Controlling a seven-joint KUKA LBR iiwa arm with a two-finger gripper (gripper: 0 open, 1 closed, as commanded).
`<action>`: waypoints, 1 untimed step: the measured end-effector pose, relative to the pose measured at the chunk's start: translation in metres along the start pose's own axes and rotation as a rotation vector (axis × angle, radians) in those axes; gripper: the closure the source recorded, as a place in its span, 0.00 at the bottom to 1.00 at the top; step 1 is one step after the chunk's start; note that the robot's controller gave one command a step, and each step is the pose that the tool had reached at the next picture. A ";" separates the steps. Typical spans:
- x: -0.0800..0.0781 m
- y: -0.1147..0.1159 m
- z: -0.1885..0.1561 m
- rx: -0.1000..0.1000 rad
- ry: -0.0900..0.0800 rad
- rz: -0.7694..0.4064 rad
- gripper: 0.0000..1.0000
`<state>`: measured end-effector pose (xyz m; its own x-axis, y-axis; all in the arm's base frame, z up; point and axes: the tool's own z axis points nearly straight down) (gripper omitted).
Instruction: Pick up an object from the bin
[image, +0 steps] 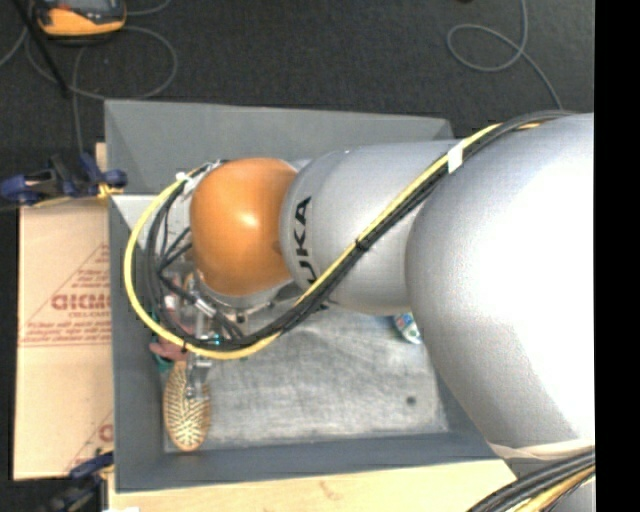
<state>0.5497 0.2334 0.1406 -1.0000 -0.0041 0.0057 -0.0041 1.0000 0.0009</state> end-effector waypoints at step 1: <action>-0.002 -0.001 -0.004 -0.002 -0.008 0.004 0.00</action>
Offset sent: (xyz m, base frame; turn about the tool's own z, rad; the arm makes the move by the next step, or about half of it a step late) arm 0.0094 0.0058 -0.0706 0.4939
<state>0.5521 0.2326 0.1450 -1.0000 0.0002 -0.0020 0.0002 1.0000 0.0029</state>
